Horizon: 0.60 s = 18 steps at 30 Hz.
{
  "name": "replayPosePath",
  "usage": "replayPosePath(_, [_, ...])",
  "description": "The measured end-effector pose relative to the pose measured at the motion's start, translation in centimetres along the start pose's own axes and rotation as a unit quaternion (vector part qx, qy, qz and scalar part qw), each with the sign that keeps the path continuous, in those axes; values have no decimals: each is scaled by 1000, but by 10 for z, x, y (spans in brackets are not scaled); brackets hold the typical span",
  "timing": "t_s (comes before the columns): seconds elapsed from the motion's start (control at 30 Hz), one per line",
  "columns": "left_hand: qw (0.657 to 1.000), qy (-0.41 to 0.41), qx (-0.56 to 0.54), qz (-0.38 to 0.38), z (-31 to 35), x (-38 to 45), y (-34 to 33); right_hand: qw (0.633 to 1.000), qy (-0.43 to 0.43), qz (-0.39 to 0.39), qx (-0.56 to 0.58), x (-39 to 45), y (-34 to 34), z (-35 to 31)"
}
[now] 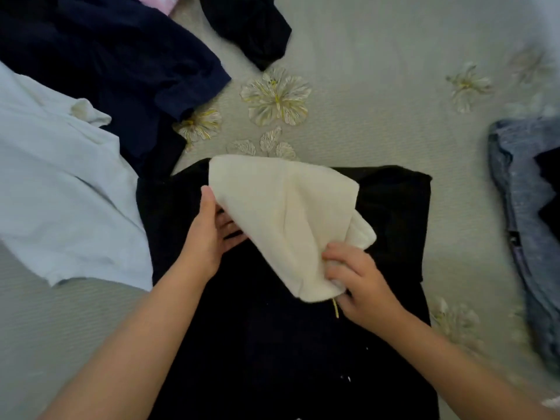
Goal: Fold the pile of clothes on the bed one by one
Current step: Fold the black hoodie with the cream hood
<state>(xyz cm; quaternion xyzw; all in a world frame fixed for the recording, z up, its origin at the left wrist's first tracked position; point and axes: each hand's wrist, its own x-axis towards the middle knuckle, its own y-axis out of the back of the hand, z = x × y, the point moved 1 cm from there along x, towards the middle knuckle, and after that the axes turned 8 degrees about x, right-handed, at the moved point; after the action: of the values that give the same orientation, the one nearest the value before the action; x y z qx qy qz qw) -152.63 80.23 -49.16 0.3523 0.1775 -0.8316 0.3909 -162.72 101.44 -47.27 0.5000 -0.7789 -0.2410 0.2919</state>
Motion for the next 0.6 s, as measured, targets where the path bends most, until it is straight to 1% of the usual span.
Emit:
replayPosePath(0.07, [999,4,34,0,-26,-19,-2,996,-21,-84,-25,-43,-22,-1])
replayPosePath(0.1, [998,-1,67,22,-40,-29,-4,991,-52,-119,-35,-63,-31,-1])
replayPosePath(0.13, [994,-6,100,46,-53,-38,-5,986,-89,-134,-41,-80,-37,0])
replayPosePath(0.17, [990,-9,127,68,-67,-46,-6,983,-131,-122,-37,-92,-41,1])
replayPosePath(0.2, [986,-9,142,84,-79,-53,-6,980,-178,-81,-29,-99,-42,2])
replayPosePath(0.23, [985,-8,146,93,-89,-59,-6,972,-233,-17,-13,-100,-44,2])
replayPosePath(0.27, [985,-4,144,90,-96,-63,-6,953,-297,47,17,-96,-44,2])
replayPosePath(0.3, [989,8,129,77,-101,-67,-7,924,-366,85,64,-87,-46,4])
replayPosePath(0.33, [993,28,99,55,-105,-69,-10,887,-433,96,124,-77,-50,7])
replayPosePath(0.37, [996,49,60,35,-107,-70,-13,849,-491,88,175,-66,-53,11])
replayPosePath(0.4, [997,72,14,23,-109,-70,-16,819,-531,84,203,-54,-57,15])
replayPosePath(0.47, [992,108,-66,29,-110,-67,-22,773,-587,109,215,-36,-61,17])
replayPosePath(0.53, [991,99,-84,45,-108,-67,-25,741,-606,152,245,-26,-58,15])
replayPosePath(0.57, [991,82,-84,59,-105,-68,-26,722,-599,186,292,-23,-54,11])
replayPosePath(0.6, [991,58,-80,85,-100,-70,-27,692,-582,231,359,-22,-47,7])
